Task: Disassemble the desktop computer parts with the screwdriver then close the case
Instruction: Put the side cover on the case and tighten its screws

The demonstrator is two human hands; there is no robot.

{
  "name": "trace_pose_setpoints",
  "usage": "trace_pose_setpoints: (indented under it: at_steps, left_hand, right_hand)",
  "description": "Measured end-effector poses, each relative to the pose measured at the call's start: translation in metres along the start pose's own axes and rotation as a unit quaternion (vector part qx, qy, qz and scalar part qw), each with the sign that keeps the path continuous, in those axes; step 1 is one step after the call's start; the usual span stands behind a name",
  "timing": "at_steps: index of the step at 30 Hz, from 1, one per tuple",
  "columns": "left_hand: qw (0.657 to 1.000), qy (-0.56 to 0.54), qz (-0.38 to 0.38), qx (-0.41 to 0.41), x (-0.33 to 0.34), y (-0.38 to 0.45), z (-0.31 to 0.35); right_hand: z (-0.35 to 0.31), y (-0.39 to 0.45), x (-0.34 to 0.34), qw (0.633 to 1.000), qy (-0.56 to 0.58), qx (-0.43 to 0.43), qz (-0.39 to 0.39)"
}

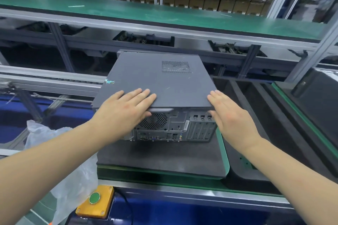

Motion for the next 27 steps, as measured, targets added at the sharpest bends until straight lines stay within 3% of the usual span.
trace_pose_setpoints:
  at_steps: [3,5,12,18,21,25,27]
  left_hand:
    - [0.998,-0.005,0.068,-0.008,-0.005,-0.001,-0.001]
    - [0.997,-0.003,0.072,-0.029,-0.007,0.001,-0.005]
    - [0.992,0.038,-0.094,-0.072,0.006,-0.017,-0.031]
    - [0.989,0.042,-0.109,-0.096,0.014,-0.019,-0.029]
    - [0.988,0.019,-0.098,-0.115,0.014,-0.021,-0.028]
    - [0.988,-0.059,-0.072,-0.126,0.014,-0.024,-0.046]
    - [0.967,-0.128,-0.034,-0.217,0.014,-0.038,-0.068]
  right_hand:
    - [0.003,0.007,-0.002,0.999,0.009,-0.007,0.031]
    - [0.001,0.004,0.001,0.999,0.016,-0.007,0.028]
    - [-0.001,-0.017,0.011,0.999,0.032,0.028,-0.005]
    - [0.005,-0.019,0.006,0.997,0.029,0.066,-0.004]
    - [0.007,-0.020,0.013,0.984,0.094,0.137,-0.062]
    - [0.025,-0.023,0.022,0.929,0.178,0.293,-0.141]
    - [0.036,-0.027,0.028,0.894,0.206,0.356,-0.177]
Point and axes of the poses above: each hand's wrist, its own y-axis towards the middle knuckle, its own x-axis out of the palm, z = x × y, the point moved 5 cm from there along y, towards the middle knuckle, and after that the axes turned 13 degrees about z, right-handed, at the moved point
